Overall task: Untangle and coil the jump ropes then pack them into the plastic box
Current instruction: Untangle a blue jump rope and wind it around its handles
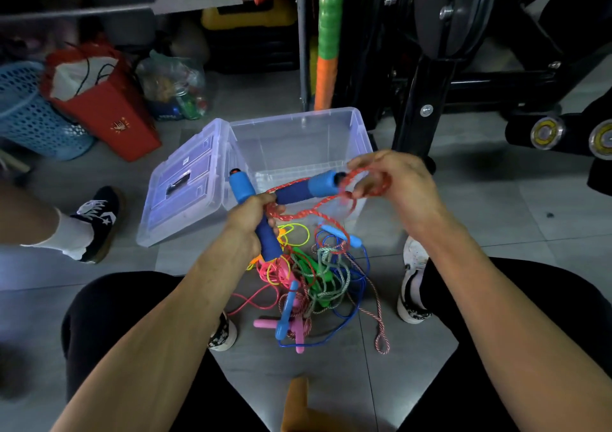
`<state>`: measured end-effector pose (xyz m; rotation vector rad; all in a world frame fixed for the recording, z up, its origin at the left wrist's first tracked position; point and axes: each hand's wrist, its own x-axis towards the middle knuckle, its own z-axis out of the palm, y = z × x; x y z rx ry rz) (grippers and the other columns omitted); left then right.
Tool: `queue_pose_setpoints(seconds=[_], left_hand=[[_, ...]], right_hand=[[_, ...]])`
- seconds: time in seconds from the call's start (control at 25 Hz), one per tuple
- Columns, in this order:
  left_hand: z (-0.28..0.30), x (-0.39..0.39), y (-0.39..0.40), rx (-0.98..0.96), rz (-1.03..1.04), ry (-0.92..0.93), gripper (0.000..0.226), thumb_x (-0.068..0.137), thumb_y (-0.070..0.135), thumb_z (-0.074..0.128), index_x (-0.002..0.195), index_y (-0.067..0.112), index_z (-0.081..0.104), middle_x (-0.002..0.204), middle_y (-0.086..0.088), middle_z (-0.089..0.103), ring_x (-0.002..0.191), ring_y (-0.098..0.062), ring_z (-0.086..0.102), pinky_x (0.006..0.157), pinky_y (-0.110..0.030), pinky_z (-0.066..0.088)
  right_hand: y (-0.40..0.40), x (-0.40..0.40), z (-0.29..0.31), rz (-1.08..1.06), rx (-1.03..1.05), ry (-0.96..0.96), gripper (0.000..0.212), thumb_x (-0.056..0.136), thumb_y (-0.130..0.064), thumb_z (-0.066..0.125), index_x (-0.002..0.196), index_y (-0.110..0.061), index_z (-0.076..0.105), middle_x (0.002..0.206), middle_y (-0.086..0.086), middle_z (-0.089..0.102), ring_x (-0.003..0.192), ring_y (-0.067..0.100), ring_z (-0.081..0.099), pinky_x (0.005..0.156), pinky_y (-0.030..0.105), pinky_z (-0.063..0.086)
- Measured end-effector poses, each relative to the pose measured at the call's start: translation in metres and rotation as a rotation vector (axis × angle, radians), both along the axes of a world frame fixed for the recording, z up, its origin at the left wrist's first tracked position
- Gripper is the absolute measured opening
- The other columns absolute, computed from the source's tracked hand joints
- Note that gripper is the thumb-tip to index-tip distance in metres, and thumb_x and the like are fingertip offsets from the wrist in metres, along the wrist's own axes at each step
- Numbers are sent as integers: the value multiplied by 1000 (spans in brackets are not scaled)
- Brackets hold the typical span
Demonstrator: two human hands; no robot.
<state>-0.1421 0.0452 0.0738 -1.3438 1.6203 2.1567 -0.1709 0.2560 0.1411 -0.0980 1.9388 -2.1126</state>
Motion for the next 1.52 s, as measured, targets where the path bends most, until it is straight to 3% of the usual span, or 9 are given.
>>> queue_pose_setpoints(seconds=[0.28,0.48,0.72,0.84,1.0,1.12,1.2,1.28,1.52], left_hand=[[-4,2,-5,-214,55,-7,16,83,6,66,81,11,51,63,-7,54,33,-9,44,48,-24,42],[10,1,-13,-146,75,107,13,83,7,65,81,11,53,59,-4,51,37,-11,45,43,-22,43],[39,10,-3,-222,-295,282,17,85,9,70,75,9,56,55,-3,57,40,-14,46,44,-24,42],[51,12,-4,-378,-405,381,21,86,17,72,75,8,56,58,-4,60,44,-14,48,46,-25,45],[69,18,-9,-607,-489,559,23,87,22,72,74,11,57,58,-1,57,49,-13,52,52,-25,48],[80,22,-7,-575,-482,665,19,89,15,69,75,16,56,55,6,55,49,-9,51,52,-21,46],[81,24,-6,-552,-474,693,18,89,13,68,75,15,56,55,5,54,49,-10,50,52,-21,45],[81,24,-4,-545,-448,700,18,89,12,68,76,13,56,56,3,54,50,-10,49,52,-21,45],[76,20,-21,-527,-252,627,19,88,16,69,75,14,56,52,1,55,49,-17,54,51,-25,47]], right_hand=[[23,-18,-13,-319,-573,-342,34,98,-13,41,66,-13,53,78,4,66,84,23,73,77,32,58],[25,-23,-45,-383,-188,-493,22,101,-7,37,88,-9,55,76,6,59,61,16,70,56,27,56],[7,-22,-58,-322,-37,-583,10,98,-5,46,108,-9,45,78,10,65,62,22,68,53,30,54],[1,-12,-56,-225,126,-563,8,94,-4,52,100,-5,57,75,12,66,54,20,66,52,28,56],[-3,1,-66,59,727,-381,14,84,-15,58,76,-5,63,69,11,67,65,26,66,64,33,54],[-16,5,-78,331,1112,-76,22,80,-27,64,95,-10,60,91,7,61,90,27,63,66,28,47],[-27,9,-84,510,925,83,47,82,-27,69,126,-23,54,122,0,52,112,16,53,92,32,45],[-37,16,-80,617,626,68,29,87,-23,67,114,-34,64,115,-12,62,106,2,59,100,30,43],[-37,4,-74,419,570,146,6,81,-21,77,81,-16,74,73,-6,72,64,-4,64,67,9,46]])
